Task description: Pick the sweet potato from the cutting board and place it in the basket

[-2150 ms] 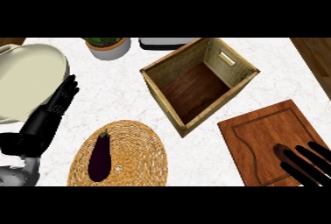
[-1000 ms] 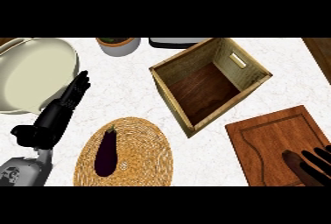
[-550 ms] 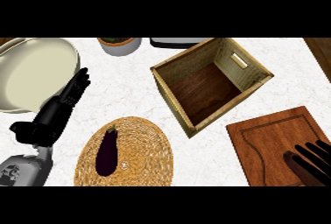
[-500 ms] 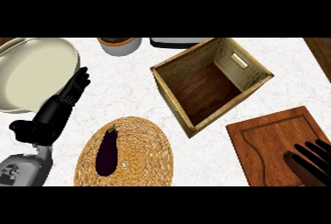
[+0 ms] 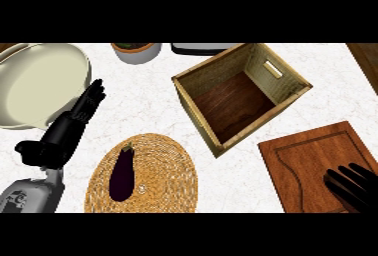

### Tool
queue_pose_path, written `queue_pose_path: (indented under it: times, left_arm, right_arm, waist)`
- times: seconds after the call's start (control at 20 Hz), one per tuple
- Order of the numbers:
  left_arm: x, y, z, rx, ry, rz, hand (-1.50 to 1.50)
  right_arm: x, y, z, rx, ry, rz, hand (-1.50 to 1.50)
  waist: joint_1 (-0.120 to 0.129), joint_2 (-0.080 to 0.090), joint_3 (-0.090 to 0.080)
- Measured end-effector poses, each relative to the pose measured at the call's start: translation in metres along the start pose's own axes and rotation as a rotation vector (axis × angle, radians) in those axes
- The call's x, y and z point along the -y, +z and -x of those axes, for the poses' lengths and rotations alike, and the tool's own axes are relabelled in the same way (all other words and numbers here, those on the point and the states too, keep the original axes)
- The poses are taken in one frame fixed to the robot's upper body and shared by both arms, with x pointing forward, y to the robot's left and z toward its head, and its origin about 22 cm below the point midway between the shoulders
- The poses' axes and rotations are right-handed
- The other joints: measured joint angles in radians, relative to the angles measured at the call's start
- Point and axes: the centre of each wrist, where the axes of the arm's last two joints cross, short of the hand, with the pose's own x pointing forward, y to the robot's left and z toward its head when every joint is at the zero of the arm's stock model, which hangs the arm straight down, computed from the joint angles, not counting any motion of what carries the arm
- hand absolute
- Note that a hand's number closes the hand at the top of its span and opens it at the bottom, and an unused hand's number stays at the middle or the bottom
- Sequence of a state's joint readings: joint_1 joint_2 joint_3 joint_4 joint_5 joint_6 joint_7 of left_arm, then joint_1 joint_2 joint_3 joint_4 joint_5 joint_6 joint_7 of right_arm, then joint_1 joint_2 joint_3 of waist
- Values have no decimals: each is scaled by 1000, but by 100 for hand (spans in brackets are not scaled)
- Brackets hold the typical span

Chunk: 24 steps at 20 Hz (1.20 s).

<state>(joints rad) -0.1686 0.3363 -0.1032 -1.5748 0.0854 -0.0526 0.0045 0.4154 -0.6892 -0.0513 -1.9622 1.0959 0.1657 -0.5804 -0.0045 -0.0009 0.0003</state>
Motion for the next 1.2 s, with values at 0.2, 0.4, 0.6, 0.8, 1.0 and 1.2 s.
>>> queue_pose_path:
  times: [0.2, 0.4, 0.6, 0.8, 1.0, 1.2]
  left_arm:
    - [2, 3, 3, 4, 2, -2, 0]
    - [-2, 5, 7, 6, 1, -4, 0]
    - [-2, 5, 3, 6, -1, 0, 0]
    - [-3, 1, 7, 2, 4, -2, 0]
    - [-4, 1, 3, 6, 5, 5, 0]
    - [-6, 2, -1, 4, 0, 3, 0]
  right_arm:
    - [-2, 3, -5, -14, 16, -5, -150]
    - [-8, 0, -5, -37, 45, -9, -150]
    - [-16, -6, -8, -50, 68, -20, -150]
    - [-24, -16, -12, -65, 86, -33, -150]
    - [-34, -23, -5, -80, 94, -43, -150]
    - [-39, -29, -3, -105, 110, -58, -150]
  waist:
    - [-1, 0, -1]
    - [0, 0, -1]
    - [1, 0, 0]
    - [1, 1, 0]
    - [2, 1, 0]
    - [2, 0, 0]
